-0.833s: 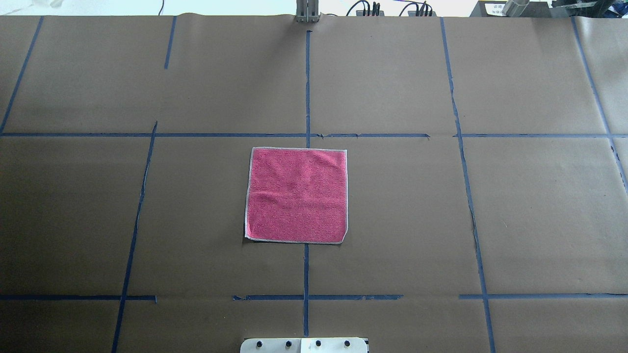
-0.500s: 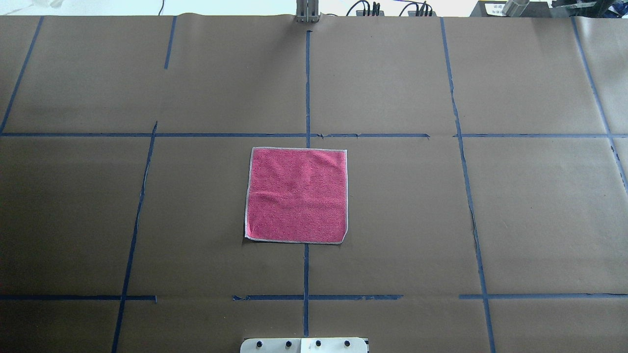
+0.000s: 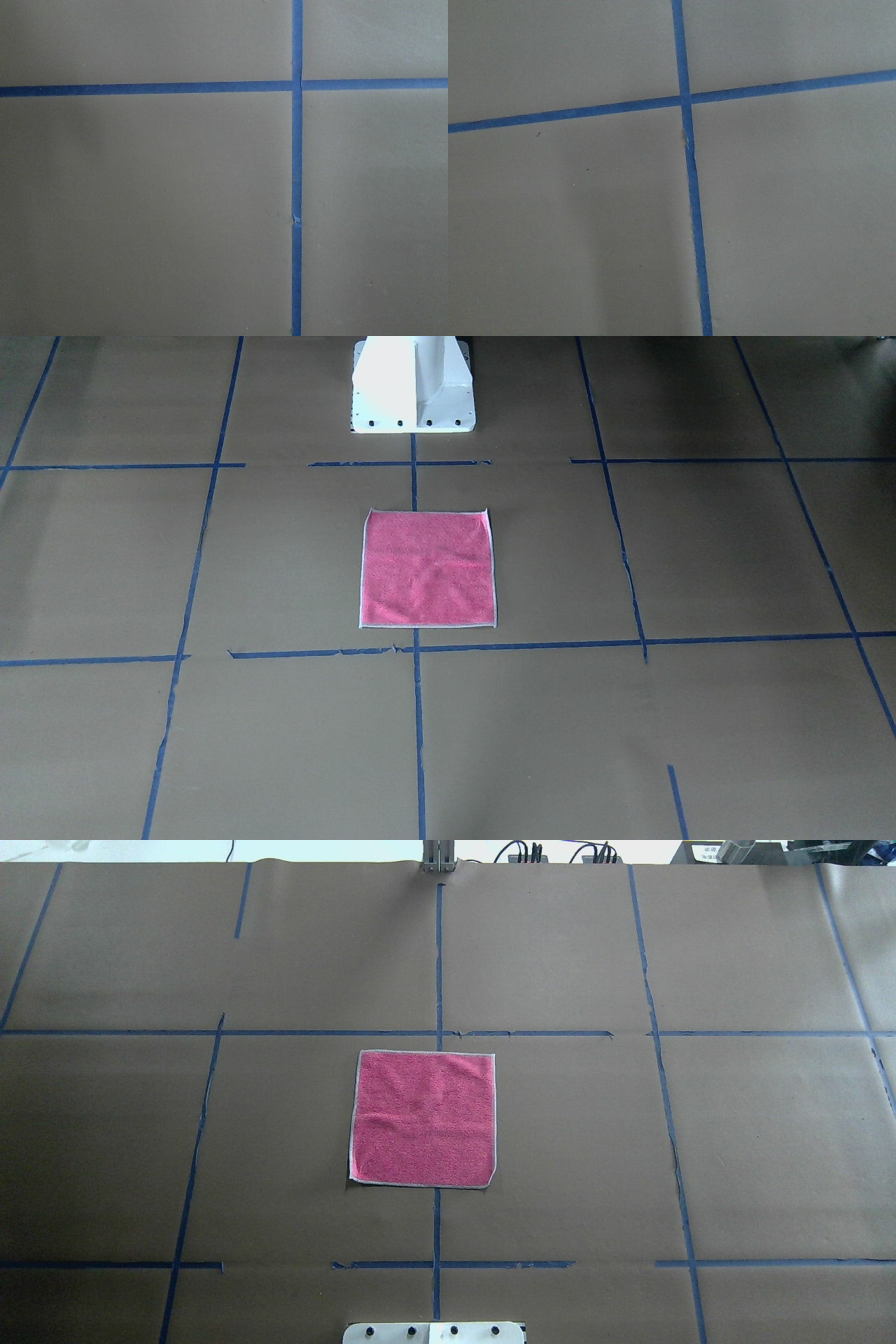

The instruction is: Fold towel twice with both arms

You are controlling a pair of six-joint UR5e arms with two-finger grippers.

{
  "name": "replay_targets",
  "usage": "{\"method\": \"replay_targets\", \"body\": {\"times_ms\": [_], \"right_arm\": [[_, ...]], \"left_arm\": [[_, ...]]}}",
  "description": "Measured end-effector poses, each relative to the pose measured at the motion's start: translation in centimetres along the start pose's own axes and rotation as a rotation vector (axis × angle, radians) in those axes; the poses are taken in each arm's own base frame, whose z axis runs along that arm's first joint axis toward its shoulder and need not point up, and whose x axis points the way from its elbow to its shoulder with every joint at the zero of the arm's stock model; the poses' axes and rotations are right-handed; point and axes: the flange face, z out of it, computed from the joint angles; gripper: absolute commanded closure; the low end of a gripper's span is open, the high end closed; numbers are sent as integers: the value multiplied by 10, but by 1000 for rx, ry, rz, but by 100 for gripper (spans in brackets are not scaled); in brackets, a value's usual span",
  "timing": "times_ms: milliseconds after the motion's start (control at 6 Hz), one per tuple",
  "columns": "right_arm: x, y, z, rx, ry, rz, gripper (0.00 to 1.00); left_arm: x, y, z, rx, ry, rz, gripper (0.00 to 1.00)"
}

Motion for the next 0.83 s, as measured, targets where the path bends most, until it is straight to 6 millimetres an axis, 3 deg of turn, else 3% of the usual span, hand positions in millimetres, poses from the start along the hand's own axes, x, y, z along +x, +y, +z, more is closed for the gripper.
{"method": "replay_targets", "body": {"times_ms": [333,500,667,833], "right_arm": [[-3,-1,-3,6,-1,-7,0],[-6,-2,-5,11,-1,-13,0],[-8,-4,-7,15,-1,-18,0],[-11,-5,-8,17,-1,-21,0]], "left_arm": [[2,-2,-2,3,0,1,0],[17,-9,-11,21,-2,-3,0],[59,-19,-22,42,-6,-15,0],[133,-24,-29,56,1,-43,0]]}}
